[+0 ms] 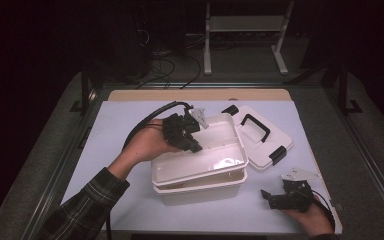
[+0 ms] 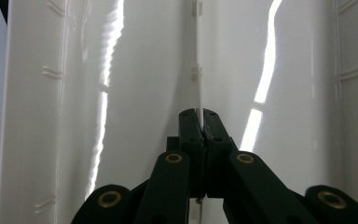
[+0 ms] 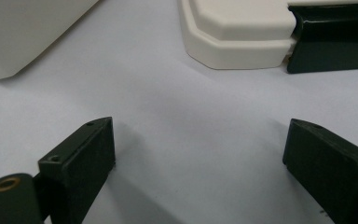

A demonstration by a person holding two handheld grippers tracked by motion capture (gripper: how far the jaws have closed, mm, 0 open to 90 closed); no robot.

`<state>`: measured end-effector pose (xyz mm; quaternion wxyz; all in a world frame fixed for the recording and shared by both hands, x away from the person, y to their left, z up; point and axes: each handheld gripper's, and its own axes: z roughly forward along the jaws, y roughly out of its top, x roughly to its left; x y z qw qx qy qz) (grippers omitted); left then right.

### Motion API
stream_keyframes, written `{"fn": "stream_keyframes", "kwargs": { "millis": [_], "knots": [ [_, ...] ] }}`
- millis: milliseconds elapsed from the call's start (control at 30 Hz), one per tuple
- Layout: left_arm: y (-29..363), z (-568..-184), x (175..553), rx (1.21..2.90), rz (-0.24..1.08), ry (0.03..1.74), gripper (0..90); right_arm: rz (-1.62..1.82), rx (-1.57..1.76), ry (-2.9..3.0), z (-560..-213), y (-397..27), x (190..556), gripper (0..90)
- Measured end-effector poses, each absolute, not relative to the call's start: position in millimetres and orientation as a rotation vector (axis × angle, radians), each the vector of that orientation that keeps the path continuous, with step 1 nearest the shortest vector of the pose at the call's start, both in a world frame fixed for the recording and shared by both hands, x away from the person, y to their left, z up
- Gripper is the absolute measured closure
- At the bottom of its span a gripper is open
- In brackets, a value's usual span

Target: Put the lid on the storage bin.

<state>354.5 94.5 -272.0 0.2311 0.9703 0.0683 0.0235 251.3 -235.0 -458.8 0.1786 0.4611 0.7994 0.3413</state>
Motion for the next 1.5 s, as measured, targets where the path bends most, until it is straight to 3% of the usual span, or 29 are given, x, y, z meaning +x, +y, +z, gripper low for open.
{"fn": "stream_keyframes", "kwargs": {
  "millis": [1300,1400,1500],
  "knots": [
    [90.2,-310.2,353.8,2.693,0.048,0.204,88.4,0.952,1.301,2.264,-458.4,-234.3,251.6,8.5],
    [90.0,-309.5,354.5,2.684,0.032,0.209,86.3,0.953,1.302,2.263,-458.4,-234.4,251.6,8.5],
    [93.4,-303.8,354.4,2.649,0.028,0.204,75.5,0.950,1.302,2.265,-458.3,-234.3,252.0,8.4]
  ]
}}
